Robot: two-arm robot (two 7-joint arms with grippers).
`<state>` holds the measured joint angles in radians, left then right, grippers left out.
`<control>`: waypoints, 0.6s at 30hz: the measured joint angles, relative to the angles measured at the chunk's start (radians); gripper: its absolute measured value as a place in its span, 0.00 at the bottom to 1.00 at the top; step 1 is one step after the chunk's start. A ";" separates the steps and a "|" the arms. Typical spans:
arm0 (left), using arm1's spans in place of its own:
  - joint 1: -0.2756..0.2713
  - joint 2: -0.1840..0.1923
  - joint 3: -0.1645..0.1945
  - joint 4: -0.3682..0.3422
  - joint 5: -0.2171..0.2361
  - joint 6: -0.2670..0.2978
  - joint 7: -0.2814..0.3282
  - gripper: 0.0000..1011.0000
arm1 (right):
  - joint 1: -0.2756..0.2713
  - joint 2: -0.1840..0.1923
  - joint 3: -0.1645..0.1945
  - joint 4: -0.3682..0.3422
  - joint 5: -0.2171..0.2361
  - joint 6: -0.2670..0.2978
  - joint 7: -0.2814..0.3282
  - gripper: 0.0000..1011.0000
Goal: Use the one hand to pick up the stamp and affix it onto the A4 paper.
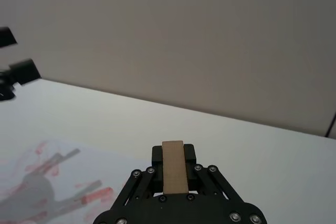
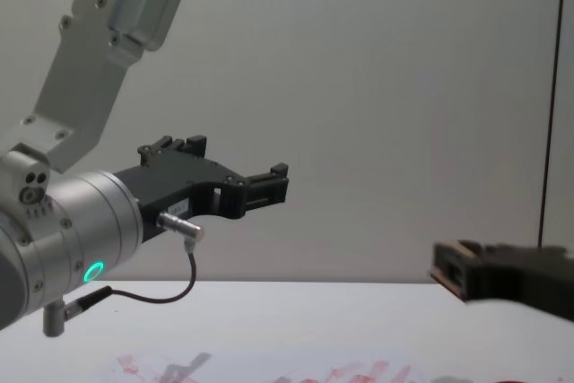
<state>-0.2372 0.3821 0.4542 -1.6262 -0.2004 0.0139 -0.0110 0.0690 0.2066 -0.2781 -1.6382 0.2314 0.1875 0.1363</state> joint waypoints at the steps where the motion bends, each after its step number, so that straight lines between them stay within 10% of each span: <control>1: 0.000 0.000 0.000 0.000 0.000 0.000 0.000 0.99 | 0.004 -0.003 -0.001 -0.002 0.003 0.001 0.006 0.22; 18: 0.000 0.000 0.000 0.000 0.000 0.000 0.000 0.99 | 0.063 -0.043 -0.047 0.039 -0.054 0.075 0.157 0.22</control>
<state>-0.2372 0.3821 0.4542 -1.6262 -0.2004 0.0139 -0.0109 0.1324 0.1638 -0.3255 -1.5993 0.1777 0.2624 0.2931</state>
